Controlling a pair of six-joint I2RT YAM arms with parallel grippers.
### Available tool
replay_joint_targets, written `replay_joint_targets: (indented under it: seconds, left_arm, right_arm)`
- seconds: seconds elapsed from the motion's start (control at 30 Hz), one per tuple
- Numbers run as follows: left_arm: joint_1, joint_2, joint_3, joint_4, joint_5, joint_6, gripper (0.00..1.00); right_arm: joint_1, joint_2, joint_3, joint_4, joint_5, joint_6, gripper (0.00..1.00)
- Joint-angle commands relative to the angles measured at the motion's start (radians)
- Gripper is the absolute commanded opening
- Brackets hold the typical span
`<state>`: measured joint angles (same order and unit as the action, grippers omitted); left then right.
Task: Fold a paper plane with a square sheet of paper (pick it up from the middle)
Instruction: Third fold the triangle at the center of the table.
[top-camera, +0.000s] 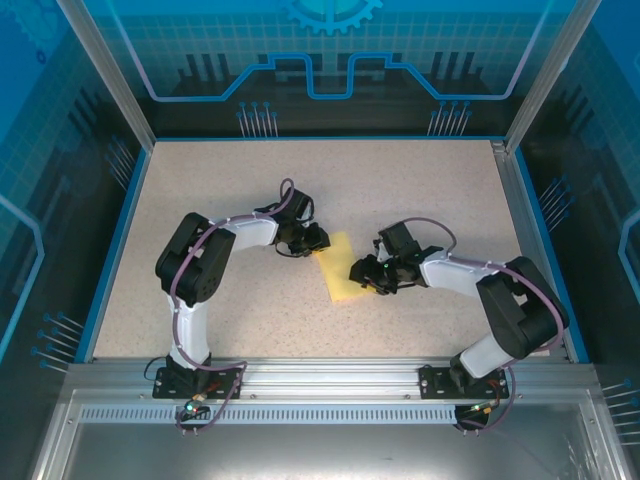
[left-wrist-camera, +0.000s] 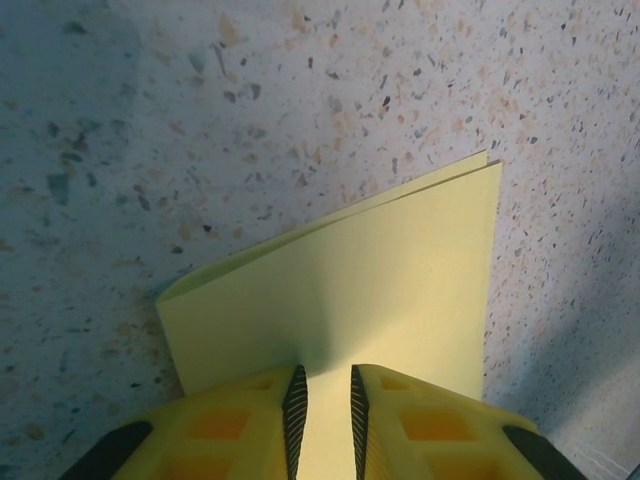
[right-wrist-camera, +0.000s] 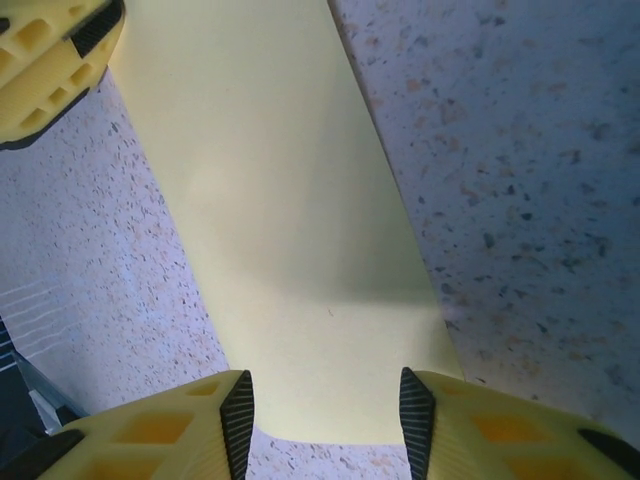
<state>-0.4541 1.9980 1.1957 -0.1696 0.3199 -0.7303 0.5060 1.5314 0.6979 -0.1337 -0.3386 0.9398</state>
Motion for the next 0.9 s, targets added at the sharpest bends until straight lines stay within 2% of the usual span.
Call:
replay_joint_targets:
  seconds: [0.0, 0.23, 0.47, 0.67, 0.87]
  left_arm:
    - [0.014, -0.005, -0.042, -0.032, -0.007, 0.003, 0.23]
    - [0.016, -0.008, -0.036, -0.034, 0.006, -0.003, 0.23]
    - [0.015, -0.011, -0.045, -0.030, 0.008, -0.006, 0.23]
    - [0.015, -0.013, -0.046, -0.025, 0.018, -0.008, 0.23]
    - [0.015, -0.010, -0.041, -0.022, 0.026, -0.005, 0.23]
  right_arm:
    - [0.010, -0.077, -0.034, -0.028, 0.002, 0.030, 0.46]
    - [0.050, -0.165, -0.111, -0.007, -0.040, 0.110, 0.51]
    - [0.114, -0.085, -0.106, 0.130, -0.083, 0.181, 0.55]
    - [0.127, -0.014, -0.106, 0.211, -0.054, 0.244, 0.55]
    - [0.110, -0.026, -0.115, 0.241, 0.017, 0.256, 0.53]
